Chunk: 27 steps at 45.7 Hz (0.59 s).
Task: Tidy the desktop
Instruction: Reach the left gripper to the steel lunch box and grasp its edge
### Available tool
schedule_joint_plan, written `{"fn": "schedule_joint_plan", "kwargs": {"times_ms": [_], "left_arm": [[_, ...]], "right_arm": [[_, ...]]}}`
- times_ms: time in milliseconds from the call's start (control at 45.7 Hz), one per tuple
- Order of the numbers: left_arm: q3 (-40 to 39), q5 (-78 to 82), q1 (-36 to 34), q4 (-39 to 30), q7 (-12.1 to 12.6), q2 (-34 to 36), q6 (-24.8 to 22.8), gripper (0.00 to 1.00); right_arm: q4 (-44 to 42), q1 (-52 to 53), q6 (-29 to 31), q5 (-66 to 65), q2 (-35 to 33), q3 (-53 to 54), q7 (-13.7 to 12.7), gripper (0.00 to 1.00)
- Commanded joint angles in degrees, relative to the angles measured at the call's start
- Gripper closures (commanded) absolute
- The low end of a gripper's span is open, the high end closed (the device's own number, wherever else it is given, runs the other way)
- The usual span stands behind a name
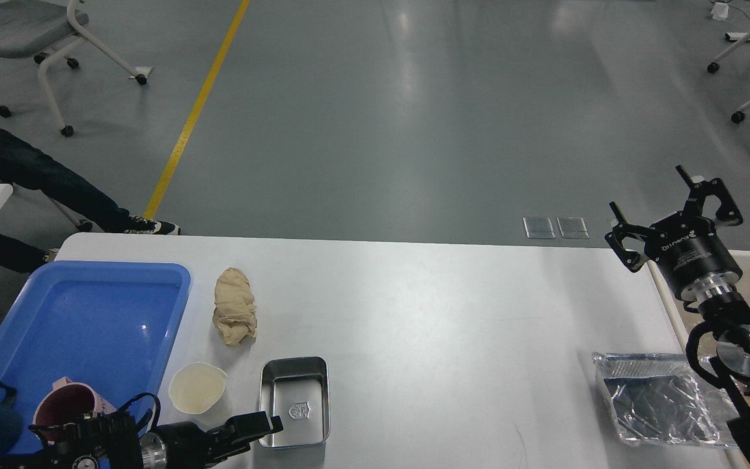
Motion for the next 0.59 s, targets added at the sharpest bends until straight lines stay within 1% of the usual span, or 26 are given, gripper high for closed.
{"fn": "schedule_joint_plan", "kwargs": {"times_ms": [0, 66, 219, 262, 328, 372, 503, 547, 569], "left_arm": [[1.17, 0.12, 0.03, 0.83, 0.04, -0.91, 0.57, 0.32], [1.97, 0.03, -0.06, 1.36, 0.21, -1.7, 1.36, 0.38], [3.11, 0.03, -0.06, 2.32, 0.39, -2.14, 1.89, 0.45], [3.11, 0.03, -0.06, 2.32, 0.39, -2.23, 1.98, 0.49], [3.11, -0.06, -0.15, 2.32, 0.21, -2.23, 2.24, 0.59], [3.11, 0.03, -0.23, 2.32, 0.12, -2.23, 2.24, 0.69], [3.11, -0.06, -0.15, 3.2, -1.02, -3.02, 2.33, 0.94], [3.11, -0.06, -0.15, 3.55, -1.63, -3.37, 2.59, 0.98], [3.11, -0.06, -0.15, 3.64, -1.81, -3.46, 2.77, 0.99]], "right_arm": [[0.0, 0.0, 0.0, -0.02, 0.0, -0.01, 0.0, 0.0], [0.0, 0.0, 0.0, -0.02, 0.0, -0.01, 0.0, 0.0], [0.0, 0.0, 0.08, -0.02, -0.09, -0.01, 0.0, 0.0], [0.0, 0.0, 0.0, -0.02, -0.09, -0.01, 0.0, 0.0], [0.0, 0.0, 0.0, -0.02, 0.0, -0.01, 0.0, 0.0], [0.0, 0.0, 0.0, -0.02, 0.0, -0.01, 0.0, 0.0], [0.0, 0.0, 0.08, -0.02, 0.0, -0.01, 0.0, 0.0], [0.0, 0.0, 0.08, -0.02, 0.0, -0.01, 0.0, 0.0], [0.0, 0.0, 0.0, -0.02, 0.0, -0.01, 0.0, 0.0]]}}
